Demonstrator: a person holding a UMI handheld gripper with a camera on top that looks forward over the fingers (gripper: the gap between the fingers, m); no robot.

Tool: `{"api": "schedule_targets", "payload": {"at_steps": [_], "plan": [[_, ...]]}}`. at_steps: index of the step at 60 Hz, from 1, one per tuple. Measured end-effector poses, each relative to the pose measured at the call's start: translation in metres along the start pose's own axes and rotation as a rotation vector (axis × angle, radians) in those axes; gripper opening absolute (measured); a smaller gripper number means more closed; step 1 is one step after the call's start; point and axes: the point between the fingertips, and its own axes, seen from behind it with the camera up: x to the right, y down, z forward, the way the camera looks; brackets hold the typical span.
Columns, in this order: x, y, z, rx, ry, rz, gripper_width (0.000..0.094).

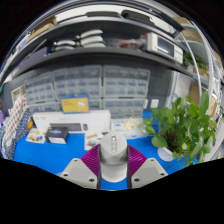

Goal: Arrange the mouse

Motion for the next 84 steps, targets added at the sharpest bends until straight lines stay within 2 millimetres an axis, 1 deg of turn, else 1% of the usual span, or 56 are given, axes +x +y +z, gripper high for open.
{"api": "schedule_targets", "payload": {"at_steps": [3,6,9,12,15,19,23,28,32,39,41,48,49,52,57,62,63,65,66,67,68,73,76,84], "plan": [[-0.026,-0.014,-0.015,0.027,-0.026,0.005,0.0355],[-0.054,-0.019,-0.028,0.039,-0.053,0.004,0.0354],[-0.083,-0.014,-0.037,0.033,-0.083,0.000,0.0355],[-0.111,-0.003,-0.041,0.020,-0.110,-0.014,0.0354],[-0.131,0.021,-0.039,-0.013,-0.116,-0.037,0.0351],[-0.155,0.062,-0.034,-0.081,-0.133,-0.037,0.0352],[-0.168,0.108,-0.024,-0.153,-0.130,-0.044,0.0350],[-0.173,0.159,-0.012,-0.233,-0.116,-0.065,0.0350],[-0.174,0.193,-0.005,-0.286,-0.112,-0.070,0.0351],[-0.174,0.230,0.001,-0.346,-0.096,-0.067,0.0352],[-0.171,0.227,0.004,-0.320,-0.107,-0.055,0.0354],[-0.174,0.230,0.004,-0.315,-0.126,-0.061,0.0352],[-0.174,0.230,0.004,-0.314,-0.129,-0.060,0.0377],[-0.174,0.230,0.005,-0.308,-0.138,-0.048,0.0394],[-0.173,0.229,0.006,-0.300,-0.141,-0.042,0.0457],[-0.174,0.231,0.005,-0.330,-0.142,-0.038,0.0508],[-0.174,0.231,0.004,-0.339,-0.142,-0.039,0.0528],[-0.172,0.229,0.002,-0.347,-0.134,-0.040,0.0605],[-0.172,0.226,0.000,-0.342,-0.130,-0.041,0.0631],[-0.172,0.222,-0.001,-0.334,-0.130,-0.045,0.0707],[-0.171,0.218,-0.003,-0.327,-0.133,-0.050,0.0698],[-0.175,0.193,-0.015,-0.288,-0.150,-0.061,0.0797],[-0.177,0.174,-0.023,-0.261,-0.158,-0.059,0.0826],[-0.180,0.125,-0.052,-0.204,-0.161,-0.052,0.0833]]}}
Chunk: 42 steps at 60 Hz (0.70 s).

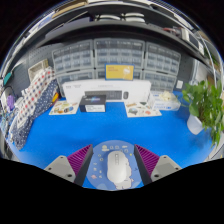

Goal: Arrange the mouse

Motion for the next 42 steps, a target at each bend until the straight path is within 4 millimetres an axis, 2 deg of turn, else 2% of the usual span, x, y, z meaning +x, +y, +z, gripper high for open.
{"api": "schedule_targets", "payload": {"at_steps": [10,18,29,42], "plan": [[-0.005,-0.039,-0.045,0.061,-0.009,-0.011,0.0831],[-0.006,-0.054,-0.071,0.085,-0.038,0.009,0.0834],[0.007,-0.061,-0.091,0.106,-0.030,0.010,0.0824],[0.016,-0.056,-0.098,0.105,-0.029,0.029,0.0815]]}}
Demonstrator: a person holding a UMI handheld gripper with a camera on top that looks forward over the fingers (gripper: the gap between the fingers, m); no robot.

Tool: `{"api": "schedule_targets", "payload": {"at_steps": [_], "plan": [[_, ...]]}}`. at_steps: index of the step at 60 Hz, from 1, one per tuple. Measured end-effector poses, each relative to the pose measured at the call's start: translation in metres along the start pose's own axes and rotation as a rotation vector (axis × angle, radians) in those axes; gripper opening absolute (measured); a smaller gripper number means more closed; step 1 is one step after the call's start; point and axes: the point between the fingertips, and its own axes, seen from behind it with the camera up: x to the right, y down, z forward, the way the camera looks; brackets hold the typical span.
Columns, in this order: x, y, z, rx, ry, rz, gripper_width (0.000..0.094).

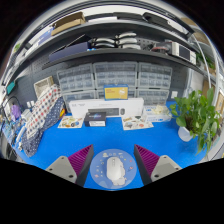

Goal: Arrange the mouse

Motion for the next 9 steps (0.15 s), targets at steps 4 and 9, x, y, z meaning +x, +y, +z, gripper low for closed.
{"api": "schedule_targets", "payload": {"at_steps": [4,9], "plan": [[-0.0002,0.0017,-0.0009,-0.002,-0.007,0.004,0.0815],[0.0002,0.0032,-0.0024,-0.005,-0.010,0.011,0.0813]]}}
